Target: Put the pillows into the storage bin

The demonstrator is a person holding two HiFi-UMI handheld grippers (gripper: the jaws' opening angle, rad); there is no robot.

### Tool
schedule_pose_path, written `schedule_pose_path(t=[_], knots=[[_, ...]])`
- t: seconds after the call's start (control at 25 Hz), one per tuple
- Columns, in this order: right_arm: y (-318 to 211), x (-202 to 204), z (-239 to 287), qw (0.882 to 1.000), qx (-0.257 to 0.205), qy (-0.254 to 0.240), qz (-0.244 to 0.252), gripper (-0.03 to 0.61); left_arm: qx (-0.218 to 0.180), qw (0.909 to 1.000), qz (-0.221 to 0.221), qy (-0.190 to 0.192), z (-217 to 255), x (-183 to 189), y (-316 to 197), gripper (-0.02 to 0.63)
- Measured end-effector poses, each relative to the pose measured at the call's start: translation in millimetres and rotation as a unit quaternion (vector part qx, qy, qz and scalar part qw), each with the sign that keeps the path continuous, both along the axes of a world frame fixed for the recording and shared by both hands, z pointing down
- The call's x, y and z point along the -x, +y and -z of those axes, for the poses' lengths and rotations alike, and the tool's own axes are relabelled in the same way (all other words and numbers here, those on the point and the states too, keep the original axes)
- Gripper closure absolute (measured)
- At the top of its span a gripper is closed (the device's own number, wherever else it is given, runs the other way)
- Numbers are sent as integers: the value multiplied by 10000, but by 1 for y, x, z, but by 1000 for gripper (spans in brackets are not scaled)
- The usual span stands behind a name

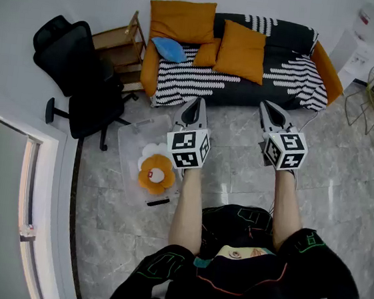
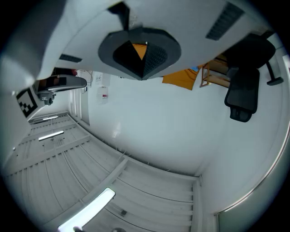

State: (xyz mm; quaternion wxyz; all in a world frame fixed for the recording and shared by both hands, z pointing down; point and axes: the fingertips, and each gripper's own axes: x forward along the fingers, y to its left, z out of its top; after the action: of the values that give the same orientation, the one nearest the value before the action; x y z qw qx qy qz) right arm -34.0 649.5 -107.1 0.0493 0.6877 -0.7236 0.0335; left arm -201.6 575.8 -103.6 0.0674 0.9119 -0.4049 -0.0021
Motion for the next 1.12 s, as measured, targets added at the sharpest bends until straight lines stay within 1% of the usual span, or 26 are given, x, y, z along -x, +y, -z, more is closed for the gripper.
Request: schedule_pose_path(t=[0.12, 0.2, 0.32, 0.48, 0.64, 0.8, 0.96, 1.12], knots=[[-5, 7, -5, 10000, 19, -17, -18, 577, -133, 9998, 117, -114, -3, 11, -5, 616], [-8, 8, -7, 9999, 24, -49, -89, 577, -89, 9998, 149, -126, -6, 15, -10, 615], [-13, 7, -14, 9995, 124, -185, -220, 577, -28, 9998, 97, -149, -14, 17, -15, 615], [-19, 11, -20, 9994, 241, -166, -197, 577, -211, 9997, 40, -153, -13, 20, -18, 617], [-25, 17, -27, 9993, 332, -124, -125, 577, -137, 9998, 7, -110, -21, 23, -27, 617], [-26, 14, -28, 9991, 372, -156, -157, 577, -91, 9999, -3, -135, -24, 23, -31, 617], [-30, 9, -26, 9989, 385, -203, -188, 577, -91, 9998, 140, -102, -22, 27, -36, 617], [-37, 15, -28, 9989, 406, -199, -78, 577, -52, 9998, 213, -10, -26, 33, -41, 617]])
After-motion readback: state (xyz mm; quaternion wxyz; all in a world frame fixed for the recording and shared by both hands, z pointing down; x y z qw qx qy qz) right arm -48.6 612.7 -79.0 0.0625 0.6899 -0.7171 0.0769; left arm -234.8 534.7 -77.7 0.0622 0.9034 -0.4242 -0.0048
